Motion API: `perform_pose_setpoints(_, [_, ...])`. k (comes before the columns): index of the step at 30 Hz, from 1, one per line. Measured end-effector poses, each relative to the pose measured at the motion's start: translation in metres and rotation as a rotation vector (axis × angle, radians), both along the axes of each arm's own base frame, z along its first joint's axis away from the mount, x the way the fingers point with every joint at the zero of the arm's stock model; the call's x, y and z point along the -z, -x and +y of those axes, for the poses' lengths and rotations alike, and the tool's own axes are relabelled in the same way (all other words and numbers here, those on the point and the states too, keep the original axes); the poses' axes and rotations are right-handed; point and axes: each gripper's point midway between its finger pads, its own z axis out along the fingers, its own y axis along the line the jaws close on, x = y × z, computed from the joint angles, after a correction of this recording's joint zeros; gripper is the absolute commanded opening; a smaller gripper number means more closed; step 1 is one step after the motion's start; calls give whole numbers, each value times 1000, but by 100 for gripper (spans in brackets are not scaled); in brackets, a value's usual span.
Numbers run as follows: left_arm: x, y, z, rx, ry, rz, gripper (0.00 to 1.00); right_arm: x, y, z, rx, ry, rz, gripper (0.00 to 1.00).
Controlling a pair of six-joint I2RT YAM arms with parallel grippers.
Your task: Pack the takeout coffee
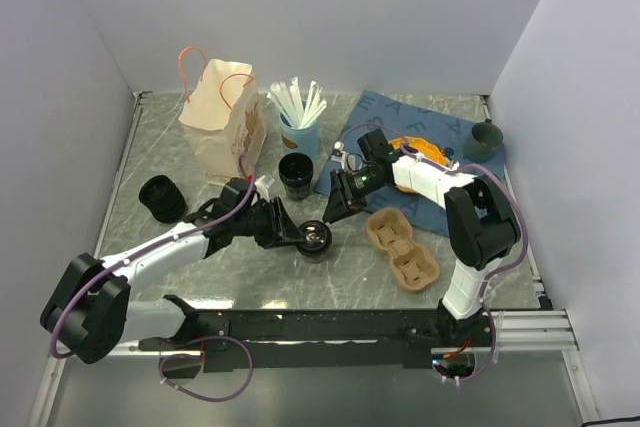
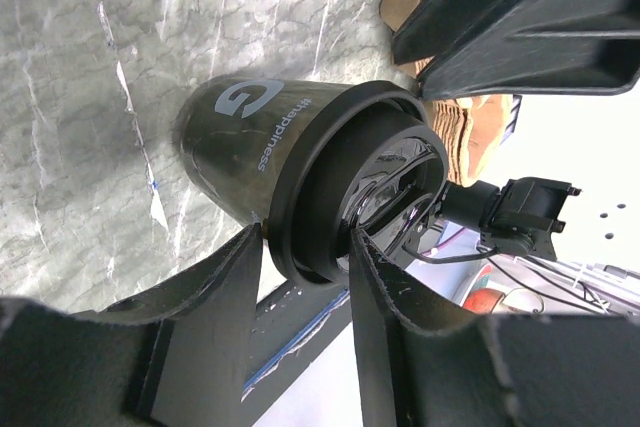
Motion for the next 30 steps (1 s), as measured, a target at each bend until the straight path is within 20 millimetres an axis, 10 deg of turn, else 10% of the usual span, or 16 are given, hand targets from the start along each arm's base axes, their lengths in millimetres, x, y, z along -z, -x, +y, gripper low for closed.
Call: perform_pose_setpoints(30, [1, -1, -2, 16, 0, 4, 43, 3, 16, -2, 24, -130, 46, 18])
